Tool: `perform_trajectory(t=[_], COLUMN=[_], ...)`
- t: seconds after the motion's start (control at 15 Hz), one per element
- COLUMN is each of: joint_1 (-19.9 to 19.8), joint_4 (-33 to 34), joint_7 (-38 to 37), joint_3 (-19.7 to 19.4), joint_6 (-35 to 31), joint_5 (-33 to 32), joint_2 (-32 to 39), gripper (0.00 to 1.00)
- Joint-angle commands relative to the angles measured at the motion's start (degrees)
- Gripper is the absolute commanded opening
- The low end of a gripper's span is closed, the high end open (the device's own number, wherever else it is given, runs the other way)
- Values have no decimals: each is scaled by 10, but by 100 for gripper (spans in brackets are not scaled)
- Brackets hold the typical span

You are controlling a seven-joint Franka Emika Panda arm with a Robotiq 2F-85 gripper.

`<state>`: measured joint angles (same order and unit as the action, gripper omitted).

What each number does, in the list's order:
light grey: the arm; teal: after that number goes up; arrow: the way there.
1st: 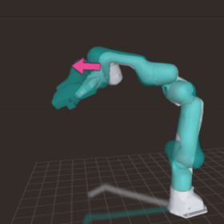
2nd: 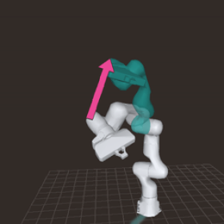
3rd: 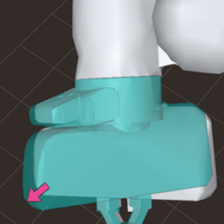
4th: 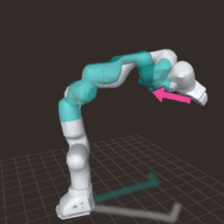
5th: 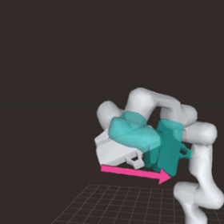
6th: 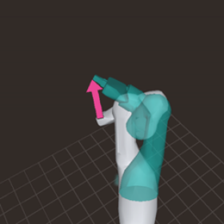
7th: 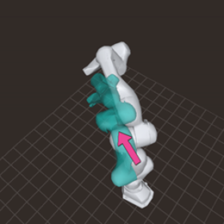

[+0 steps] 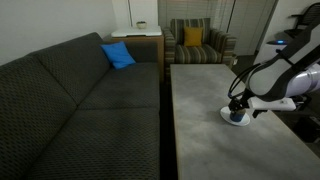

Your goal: Remove the mug from the white plate and place on the table

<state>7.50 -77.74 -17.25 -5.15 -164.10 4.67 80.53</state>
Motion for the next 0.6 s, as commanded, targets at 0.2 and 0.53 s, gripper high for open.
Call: perform_trajectory(t=[0.2,0.53], joint_1=[-27,-2], joint_4=[80,67], joint_7=[47,34], joint_3=[28,14], joint_6=[0,19], joint_5=[-2,-3], joint_2=[51,39], gripper=[100,100])
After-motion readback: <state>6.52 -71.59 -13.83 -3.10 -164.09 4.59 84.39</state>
